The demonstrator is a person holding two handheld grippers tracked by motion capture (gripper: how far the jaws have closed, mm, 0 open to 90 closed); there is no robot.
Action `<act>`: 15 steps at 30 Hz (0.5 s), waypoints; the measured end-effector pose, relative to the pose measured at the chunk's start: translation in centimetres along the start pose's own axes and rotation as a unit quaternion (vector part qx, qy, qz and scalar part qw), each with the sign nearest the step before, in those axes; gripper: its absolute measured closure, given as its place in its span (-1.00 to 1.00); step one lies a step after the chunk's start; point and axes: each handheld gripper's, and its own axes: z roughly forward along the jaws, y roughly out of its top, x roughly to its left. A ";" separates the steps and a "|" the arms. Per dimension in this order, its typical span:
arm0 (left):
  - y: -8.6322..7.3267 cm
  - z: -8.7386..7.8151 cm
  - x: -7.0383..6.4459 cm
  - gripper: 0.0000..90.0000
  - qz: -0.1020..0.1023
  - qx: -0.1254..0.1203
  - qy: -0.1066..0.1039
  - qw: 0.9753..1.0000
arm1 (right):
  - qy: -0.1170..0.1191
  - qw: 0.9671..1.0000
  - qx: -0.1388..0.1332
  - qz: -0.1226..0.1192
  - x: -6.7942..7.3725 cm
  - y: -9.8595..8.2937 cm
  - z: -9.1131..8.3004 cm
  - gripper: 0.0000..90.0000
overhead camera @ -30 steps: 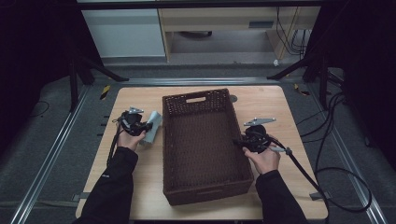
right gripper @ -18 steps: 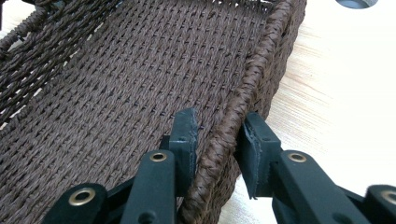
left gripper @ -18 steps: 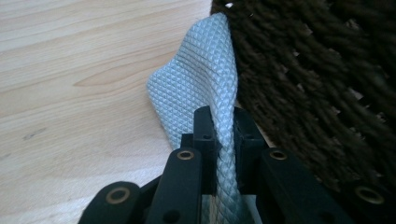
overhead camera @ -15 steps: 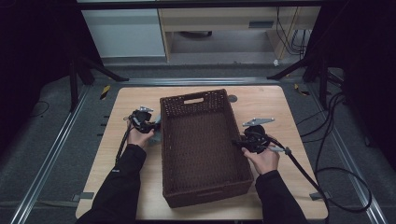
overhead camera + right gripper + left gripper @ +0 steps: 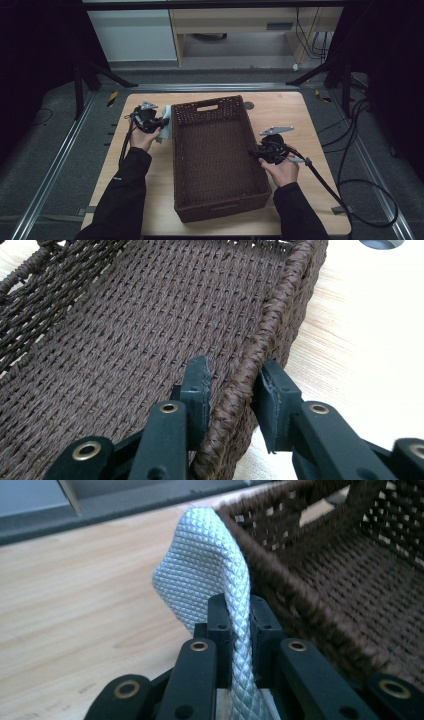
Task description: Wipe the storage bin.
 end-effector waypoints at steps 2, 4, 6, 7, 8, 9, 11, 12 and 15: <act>-0.4 0.4 -0.1 0.82 0.001 0.007 -0.003 1.000 | 0.000 1.000 0.000 0.000 0.0 0.0 0.0 0.52; -2.0 1.5 -0.5 0.82 0.000 0.030 -0.010 1.000 | -0.002 1.000 0.001 0.000 0.0 0.0 0.0 0.53; -2.5 1.9 -0.6 0.82 -0.002 0.038 -0.012 0.999 | -0.002 1.000 0.001 -0.001 0.0 0.0 0.0 0.53; -3.2 2.3 -0.6 0.82 -0.005 0.047 -0.014 0.999 | -0.003 1.000 0.001 -0.001 0.1 0.0 0.0 0.53; -3.5 2.5 -0.7 0.82 -0.007 0.052 -0.016 0.998 | -0.003 1.000 0.001 -0.001 0.1 0.0 0.0 0.52; -3.8 2.7 -0.7 0.82 -0.008 0.057 -0.016 0.998 | -0.004 1.000 0.001 0.000 0.1 0.0 0.0 0.53; -4.0 2.7 -0.6 0.82 -0.010 0.059 -0.020 0.998 | -0.004 1.000 0.001 0.000 0.1 0.0 0.0 0.53; -3.9 2.5 -0.6 0.82 -0.011 0.058 -0.020 0.998 | -0.004 1.000 0.001 0.000 0.1 0.0 0.0 0.52; -3.0 1.2 -0.5 0.82 -0.010 0.037 -0.020 0.999 | -0.004 1.000 0.001 0.000 0.1 0.0 0.0 0.52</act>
